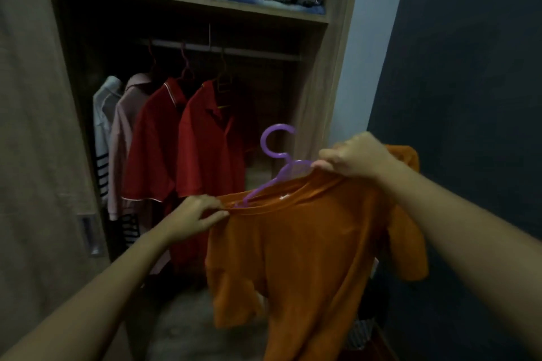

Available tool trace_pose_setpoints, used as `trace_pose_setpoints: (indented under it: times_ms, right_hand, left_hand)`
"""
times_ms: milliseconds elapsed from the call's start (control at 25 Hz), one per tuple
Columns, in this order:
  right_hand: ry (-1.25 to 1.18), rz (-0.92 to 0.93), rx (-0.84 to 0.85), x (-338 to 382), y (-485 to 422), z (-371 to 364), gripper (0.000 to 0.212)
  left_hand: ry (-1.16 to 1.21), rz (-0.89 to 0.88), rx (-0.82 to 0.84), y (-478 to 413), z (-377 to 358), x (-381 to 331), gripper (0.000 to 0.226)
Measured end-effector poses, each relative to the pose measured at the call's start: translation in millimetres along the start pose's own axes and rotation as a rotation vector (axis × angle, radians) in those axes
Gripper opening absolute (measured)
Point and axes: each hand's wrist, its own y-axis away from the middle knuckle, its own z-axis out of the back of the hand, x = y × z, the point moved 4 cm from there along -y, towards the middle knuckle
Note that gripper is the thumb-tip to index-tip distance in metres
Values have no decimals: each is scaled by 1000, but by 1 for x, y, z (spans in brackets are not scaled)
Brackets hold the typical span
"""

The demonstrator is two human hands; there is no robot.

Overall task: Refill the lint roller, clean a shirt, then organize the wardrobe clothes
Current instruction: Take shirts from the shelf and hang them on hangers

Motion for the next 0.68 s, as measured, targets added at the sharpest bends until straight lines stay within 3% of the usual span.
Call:
trace_pose_setpoints:
  times_ms: [120,200,320,520,680]
  right_hand:
    - [-141,-221,-22,13,-1,-15,71]
    - [-255,-362,-13,13,3,-23,78]
    - [-372,-466,11,15,3,-26,59]
    - [-492,-562,-37,22,1,-32,60]
    - [-532,-614,-37,24,9,-35,55]
  left_hand:
    - [-62,-116,-156,-24,28,-18,45]
    - [-5,0,-264,-25,47,-9,54]
    - [-2,221,-153,-18,52,8,49]
    - [-65,189,-250,-27,67,-6,37]
    - [13,98,-199,-31,75,-12,28]
